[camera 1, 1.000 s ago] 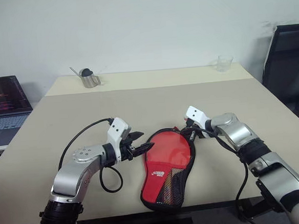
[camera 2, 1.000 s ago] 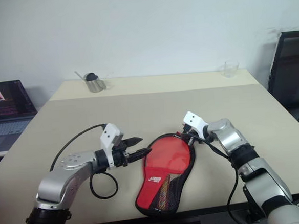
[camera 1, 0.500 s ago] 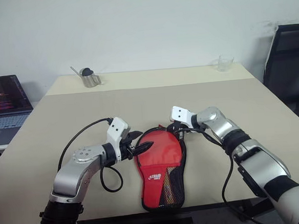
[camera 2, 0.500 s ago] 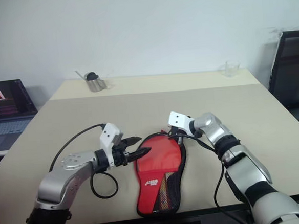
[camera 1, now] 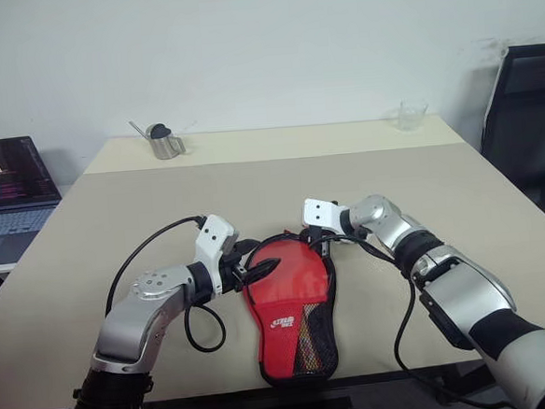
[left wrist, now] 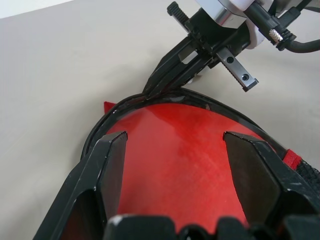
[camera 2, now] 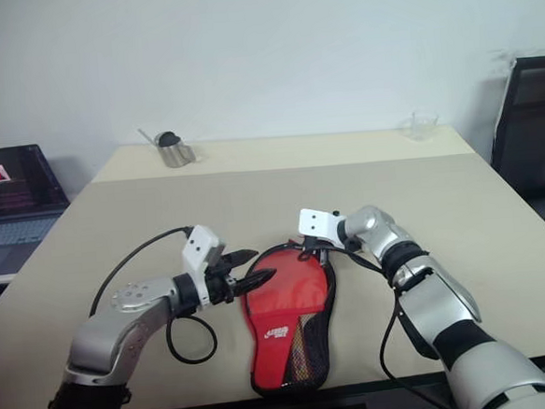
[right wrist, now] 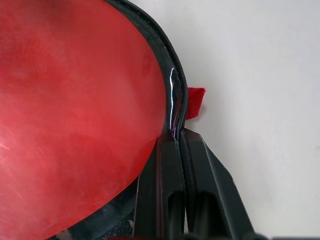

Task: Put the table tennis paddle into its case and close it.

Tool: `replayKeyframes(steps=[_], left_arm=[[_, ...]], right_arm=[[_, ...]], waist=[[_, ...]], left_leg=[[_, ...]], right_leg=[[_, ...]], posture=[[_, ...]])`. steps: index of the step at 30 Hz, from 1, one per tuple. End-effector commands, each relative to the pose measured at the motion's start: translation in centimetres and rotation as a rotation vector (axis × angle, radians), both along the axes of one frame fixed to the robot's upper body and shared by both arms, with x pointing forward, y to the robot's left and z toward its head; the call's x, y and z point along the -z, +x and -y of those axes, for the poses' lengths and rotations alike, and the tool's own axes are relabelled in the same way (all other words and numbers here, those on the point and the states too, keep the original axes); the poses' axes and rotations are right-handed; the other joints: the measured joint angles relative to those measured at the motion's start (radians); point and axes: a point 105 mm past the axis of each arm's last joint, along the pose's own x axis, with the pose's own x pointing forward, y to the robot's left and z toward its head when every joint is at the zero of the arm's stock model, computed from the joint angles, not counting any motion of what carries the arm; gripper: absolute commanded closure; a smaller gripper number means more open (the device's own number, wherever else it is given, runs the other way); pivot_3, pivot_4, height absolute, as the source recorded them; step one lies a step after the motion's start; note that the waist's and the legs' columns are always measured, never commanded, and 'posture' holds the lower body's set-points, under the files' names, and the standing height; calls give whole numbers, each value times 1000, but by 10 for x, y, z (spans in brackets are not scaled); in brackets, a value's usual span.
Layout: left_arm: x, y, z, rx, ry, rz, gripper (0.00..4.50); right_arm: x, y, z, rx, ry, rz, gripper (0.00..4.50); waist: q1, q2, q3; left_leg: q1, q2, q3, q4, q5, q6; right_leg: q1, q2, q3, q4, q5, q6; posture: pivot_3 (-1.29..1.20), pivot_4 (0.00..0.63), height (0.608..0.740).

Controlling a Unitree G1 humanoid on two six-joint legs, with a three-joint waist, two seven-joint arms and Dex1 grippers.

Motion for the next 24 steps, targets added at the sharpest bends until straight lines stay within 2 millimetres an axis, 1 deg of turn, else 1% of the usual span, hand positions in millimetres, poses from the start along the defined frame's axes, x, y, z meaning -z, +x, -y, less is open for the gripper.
replayKeyframes(steps=[1,6,16,21,23,24], left_arm=[[-15,-3,5,22,-9,57,1142],[-16,-2,6,23,-10,60,1142],[-16,-2,7,19,-10,63,1142],[-16,-4,10,38,-15,59,1142],[-15,-5,12,52,-12,55,1142],[-15,-5,13,54,-11,54,1142]], right_arm=[[-22,7,-2,7,25,75,4488],[-25,11,-2,28,26,96,4488],[-39,22,-1,110,57,160,4488],[-37,14,-8,50,74,107,4488],[-36,13,-9,63,93,71,4488],[-36,13,-10,61,101,64,4295]], waist=[[0,0,0],[0,0,0],[0,0,0],[0,0,0],[0,0,0],[0,0,0]], left_leg=[[0,0,0,0,0,0],[0,0,0,0,0,0],[0,0,0,0,0,0],[0,0,0,0,0,0],[0,0,0,0,0,0],[0,0,0,0,0,0]], right_leg=[[0,0,0,0,0,0],[0,0,0,0,0,0],[0,0,0,0,0,0],[0,0,0,0,0,0],[0,0,0,0,0,0],[0,0,0,0,0,0]], posture=[[0,150,740],[0,150,740],[0,150,740],[0,150,740],[0,150,740],[0,150,740]])
